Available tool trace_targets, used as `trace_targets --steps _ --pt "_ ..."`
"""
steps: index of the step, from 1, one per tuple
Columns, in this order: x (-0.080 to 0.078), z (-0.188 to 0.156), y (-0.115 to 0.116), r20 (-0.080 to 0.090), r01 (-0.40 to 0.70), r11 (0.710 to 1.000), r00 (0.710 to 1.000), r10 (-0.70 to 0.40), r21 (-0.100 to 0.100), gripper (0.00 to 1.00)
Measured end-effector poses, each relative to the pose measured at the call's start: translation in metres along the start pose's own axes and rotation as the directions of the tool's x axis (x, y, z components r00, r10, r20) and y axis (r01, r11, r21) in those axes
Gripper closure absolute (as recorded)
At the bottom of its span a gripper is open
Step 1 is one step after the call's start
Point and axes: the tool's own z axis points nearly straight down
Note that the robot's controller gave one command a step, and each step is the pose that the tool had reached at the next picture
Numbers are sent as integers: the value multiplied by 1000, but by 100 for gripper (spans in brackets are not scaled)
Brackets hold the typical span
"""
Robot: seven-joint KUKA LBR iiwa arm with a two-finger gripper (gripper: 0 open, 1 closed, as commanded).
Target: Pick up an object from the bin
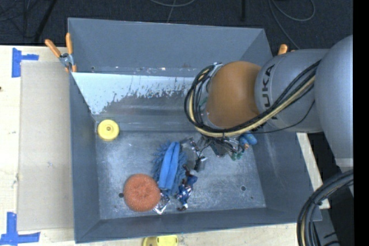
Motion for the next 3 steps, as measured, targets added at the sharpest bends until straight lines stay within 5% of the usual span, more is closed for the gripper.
trace_targets --steps 1,2,3 --pt "0 0 -4 0 -29 1000 1000 29 0 0" --pt "1 0 -7 0 -47 999 999 47 0 0" --pt "-16 0 15 -1 13 1000 1000 -13 3 0"
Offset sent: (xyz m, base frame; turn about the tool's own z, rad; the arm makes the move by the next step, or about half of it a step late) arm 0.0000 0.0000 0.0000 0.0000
